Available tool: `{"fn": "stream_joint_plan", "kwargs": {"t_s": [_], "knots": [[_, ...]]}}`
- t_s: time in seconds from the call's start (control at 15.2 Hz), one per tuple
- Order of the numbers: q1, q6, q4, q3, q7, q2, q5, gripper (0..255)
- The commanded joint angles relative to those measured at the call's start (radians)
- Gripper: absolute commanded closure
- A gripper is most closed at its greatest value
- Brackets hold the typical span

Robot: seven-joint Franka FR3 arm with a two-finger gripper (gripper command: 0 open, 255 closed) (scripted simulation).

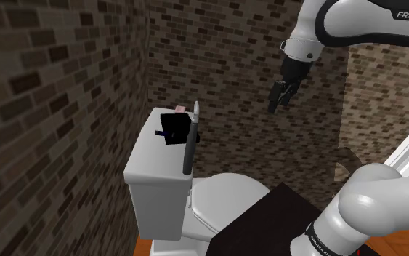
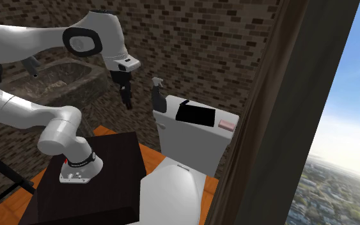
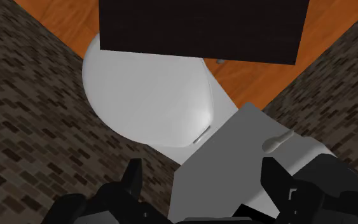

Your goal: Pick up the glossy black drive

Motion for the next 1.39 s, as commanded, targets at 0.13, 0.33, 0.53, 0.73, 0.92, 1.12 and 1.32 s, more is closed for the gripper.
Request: {"fn": "stream_joint_plan", "kwargs": {"t_s": [0.13,0.33,0.53,0.73,0.92,1.12,1.32], "knots": [[0.016,0.105,-0.046,0.072,-0.004,0.014,-0.070,0],[0.025,0.267,-0.116,0.180,0.010,0.045,-0.189,0],[0.008,0.429,-0.181,0.294,0.055,0.092,-0.337,0],[-0.052,0.583,-0.232,0.424,0.144,0.154,-0.528,0],[-0.171,0.707,-0.257,0.587,0.294,0.229,-0.783,0],[-0.355,0.759,-0.244,0.800,0.510,0.317,-1.109,0],[-0.572,0.656,-0.203,1.060,0.740,0.459,-1.473,0]]}}
